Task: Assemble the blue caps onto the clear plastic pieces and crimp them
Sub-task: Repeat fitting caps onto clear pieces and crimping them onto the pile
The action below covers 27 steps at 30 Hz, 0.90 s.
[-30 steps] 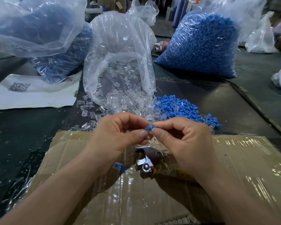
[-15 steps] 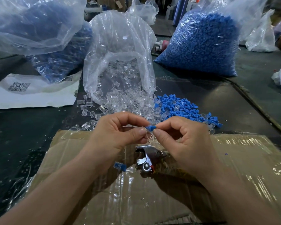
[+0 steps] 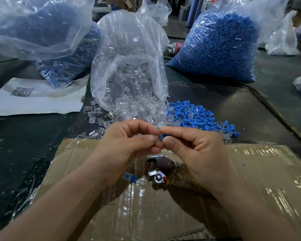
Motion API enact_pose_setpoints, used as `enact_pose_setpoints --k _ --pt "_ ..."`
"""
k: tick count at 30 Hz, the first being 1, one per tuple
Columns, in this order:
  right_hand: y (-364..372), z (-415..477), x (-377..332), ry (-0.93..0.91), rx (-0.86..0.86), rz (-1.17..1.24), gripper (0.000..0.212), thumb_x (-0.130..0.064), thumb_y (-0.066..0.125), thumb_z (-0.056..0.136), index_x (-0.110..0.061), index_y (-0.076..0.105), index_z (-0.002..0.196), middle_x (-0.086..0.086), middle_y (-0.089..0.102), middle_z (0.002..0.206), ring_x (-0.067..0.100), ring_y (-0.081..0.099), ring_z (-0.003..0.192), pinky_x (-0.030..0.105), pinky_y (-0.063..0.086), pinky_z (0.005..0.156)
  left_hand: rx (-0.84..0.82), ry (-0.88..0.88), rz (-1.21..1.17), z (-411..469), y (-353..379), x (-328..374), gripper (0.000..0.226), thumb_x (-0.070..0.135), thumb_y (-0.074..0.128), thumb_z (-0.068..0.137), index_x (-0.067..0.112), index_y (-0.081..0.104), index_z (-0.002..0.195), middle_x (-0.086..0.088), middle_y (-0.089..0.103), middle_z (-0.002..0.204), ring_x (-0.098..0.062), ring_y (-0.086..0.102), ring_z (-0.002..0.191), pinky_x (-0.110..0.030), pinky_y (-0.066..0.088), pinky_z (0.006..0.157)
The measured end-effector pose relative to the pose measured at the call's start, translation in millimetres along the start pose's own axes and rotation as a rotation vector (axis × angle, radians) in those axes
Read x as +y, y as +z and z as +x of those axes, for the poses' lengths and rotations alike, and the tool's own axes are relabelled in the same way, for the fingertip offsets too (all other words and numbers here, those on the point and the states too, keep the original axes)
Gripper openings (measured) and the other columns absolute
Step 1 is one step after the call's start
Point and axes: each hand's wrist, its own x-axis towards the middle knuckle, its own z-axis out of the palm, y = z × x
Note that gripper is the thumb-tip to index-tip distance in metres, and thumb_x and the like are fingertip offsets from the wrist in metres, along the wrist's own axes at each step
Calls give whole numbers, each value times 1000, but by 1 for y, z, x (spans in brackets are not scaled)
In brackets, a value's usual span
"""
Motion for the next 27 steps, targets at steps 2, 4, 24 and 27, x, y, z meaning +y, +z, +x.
enact_pose_setpoints --k 2,4,24,27 --pt "0 0 2 -42 29 -106 28 -24 65 78 -24 63 106 -21 66 91 -6 64 86 9 48 76 -24 -17 -35 -1 0 3 14 10 74 57 13 74 71 -13 70 69 -19 69 63 -18 53 57" --pt "1 0 3 -67 45 -162 30 -19 64 78 -23 62 108 -23 64 93 -9 62 90 6 45 78 -39 -8 0 -3 2 3 18 13 80 56 13 74 74 -12 70 71 -20 69 65 -20 53 59" --pt "5 -2 0 -16 81 -488 21 -25 55 74 -14 56 57 -9 46 45 13 48 53 15 29 43 105 105 249 -3 15 -2 14 14 64 62 5 66 73 -6 67 60 -10 65 56 -19 53 54" --pt "6 -3 2 -8 39 -437 22 -26 54 76 -14 55 58 -7 46 47 12 48 52 18 32 44 105 100 243 -3 16 -1 14 14 66 59 7 66 71 -5 68 61 -11 65 57 -19 53 55"
